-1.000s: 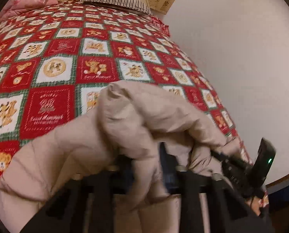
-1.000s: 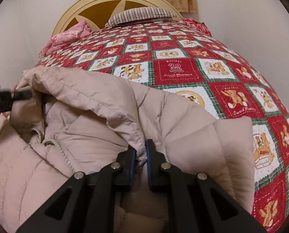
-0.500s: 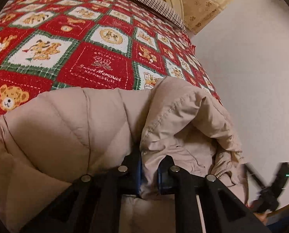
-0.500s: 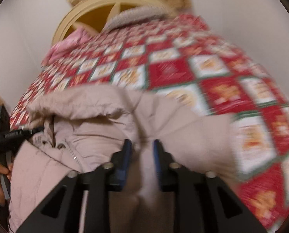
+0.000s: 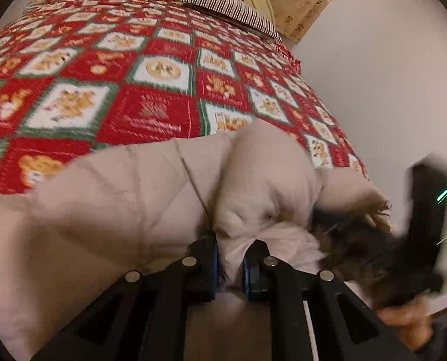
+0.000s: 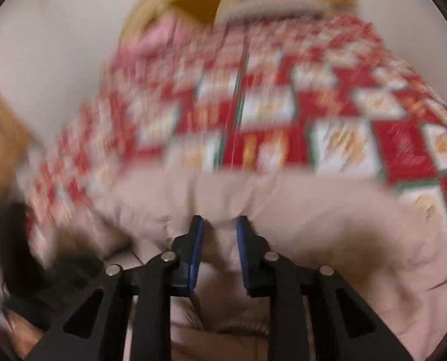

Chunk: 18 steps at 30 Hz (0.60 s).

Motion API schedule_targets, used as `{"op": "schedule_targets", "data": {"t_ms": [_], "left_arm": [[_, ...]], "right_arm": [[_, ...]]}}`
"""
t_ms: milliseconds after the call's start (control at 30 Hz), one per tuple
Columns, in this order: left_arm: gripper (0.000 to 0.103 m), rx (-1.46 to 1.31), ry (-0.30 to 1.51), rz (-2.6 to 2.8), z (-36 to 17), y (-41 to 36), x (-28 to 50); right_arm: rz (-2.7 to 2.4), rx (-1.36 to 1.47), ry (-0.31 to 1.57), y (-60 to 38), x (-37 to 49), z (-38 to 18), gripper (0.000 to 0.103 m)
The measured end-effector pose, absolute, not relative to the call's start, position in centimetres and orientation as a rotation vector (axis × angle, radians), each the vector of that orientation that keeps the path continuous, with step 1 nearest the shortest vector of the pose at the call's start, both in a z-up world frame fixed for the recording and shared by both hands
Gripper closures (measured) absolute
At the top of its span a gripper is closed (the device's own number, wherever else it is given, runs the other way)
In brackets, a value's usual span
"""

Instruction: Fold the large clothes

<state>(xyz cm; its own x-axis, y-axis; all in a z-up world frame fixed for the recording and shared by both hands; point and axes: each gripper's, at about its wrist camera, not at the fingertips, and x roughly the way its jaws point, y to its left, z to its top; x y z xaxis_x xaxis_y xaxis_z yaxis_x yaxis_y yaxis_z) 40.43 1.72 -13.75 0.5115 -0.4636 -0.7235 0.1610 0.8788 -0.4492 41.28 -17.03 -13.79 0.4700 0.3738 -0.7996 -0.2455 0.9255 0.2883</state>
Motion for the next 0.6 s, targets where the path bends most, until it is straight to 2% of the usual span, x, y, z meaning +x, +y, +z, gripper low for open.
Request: {"op": "schedule_targets", "data": {"t_ms": [100,267,400,500,600], "left_arm": [[0.089,-0.301,0.87,-0.37,-9.6,1.7,38.9],[0.089,-0.176,0.715,-0.417,-3.5,-2.6,38.5],[0.089,-0.278,0.643,-0.416,-0.6,-2.5,37.8],[0.089,-0.264,0.678,-0.421,-1.4,-4.1,39.8],[0.089,-0.261,0.821,-0.39,-6.3,-5.6,43.2]], "right_arm": [[0.449,0.176,0.992,-18.0,39.9,-15.4,0.078],[0.476,0.225,0.974,-18.5,40.0,-15.9,0.079],[0.464,0.19,0.96,-17.9,39.6,-15.9,0.079],[0.464,0.186,0.953,-17.9,39.7,-15.7,0.079],[0.47,0.199,0.944,-18.2,39.9,-15.7,0.079]]}}
